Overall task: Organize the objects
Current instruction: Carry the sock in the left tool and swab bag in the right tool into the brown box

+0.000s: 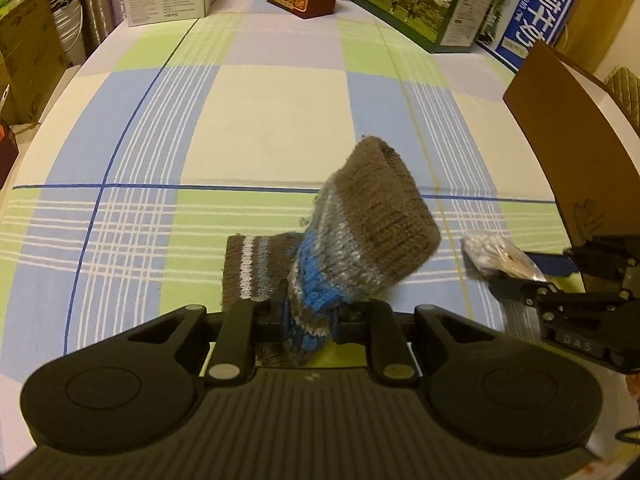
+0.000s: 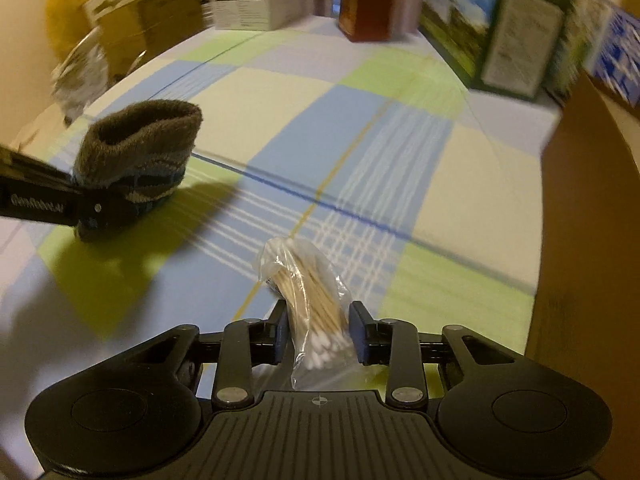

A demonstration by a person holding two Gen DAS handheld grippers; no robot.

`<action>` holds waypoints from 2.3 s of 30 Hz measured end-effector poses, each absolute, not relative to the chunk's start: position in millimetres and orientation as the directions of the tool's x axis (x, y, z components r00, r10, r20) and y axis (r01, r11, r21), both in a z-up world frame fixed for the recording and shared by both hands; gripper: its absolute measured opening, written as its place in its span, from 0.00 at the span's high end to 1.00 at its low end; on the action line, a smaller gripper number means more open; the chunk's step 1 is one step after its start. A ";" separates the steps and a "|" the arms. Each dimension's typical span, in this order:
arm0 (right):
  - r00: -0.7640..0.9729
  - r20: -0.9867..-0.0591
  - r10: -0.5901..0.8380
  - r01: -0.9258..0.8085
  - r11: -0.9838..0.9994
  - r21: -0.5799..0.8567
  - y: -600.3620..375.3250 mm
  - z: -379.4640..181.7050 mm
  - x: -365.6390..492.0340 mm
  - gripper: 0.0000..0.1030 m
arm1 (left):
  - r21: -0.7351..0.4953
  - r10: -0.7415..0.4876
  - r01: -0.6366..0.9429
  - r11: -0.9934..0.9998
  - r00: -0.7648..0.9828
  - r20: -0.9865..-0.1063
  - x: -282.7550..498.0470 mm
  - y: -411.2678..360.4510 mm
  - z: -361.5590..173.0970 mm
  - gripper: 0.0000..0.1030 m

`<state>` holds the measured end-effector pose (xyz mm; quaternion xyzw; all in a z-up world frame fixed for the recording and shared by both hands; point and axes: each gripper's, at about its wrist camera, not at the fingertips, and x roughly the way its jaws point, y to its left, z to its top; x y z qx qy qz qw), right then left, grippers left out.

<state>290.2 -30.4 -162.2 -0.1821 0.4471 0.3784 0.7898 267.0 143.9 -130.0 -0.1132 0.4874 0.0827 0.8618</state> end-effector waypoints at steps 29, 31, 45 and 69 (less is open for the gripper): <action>0.284 -0.755 0.591 -0.461 0.775 0.433 -142.2 -110.8 244.5 0.85 | -0.234 -0.161 -0.073 0.969 0.534 -0.830 229.2 68.3 -85.7 0.89; 0.296 -0.742 0.601 -0.460 0.771 0.441 -147.1 -105.5 242.4 0.85 | -0.241 -0.169 -0.067 0.968 0.537 -0.827 228.9 64.5 -81.5 0.89; 0.363 -0.665 0.653 -0.467 0.745 0.476 -174.3 -68.1 236.3 0.85 | -0.259 -0.211 0.002 0.966 0.589 -0.781 226.6 34.1 -49.1 0.89; 0.535 -0.539 0.651 -0.435 0.759 0.484 -252.8 -4.4 262.8 0.85 | -0.260 -0.304 0.167 0.951 0.665 -0.682 261.8 -50.4 5.1 0.89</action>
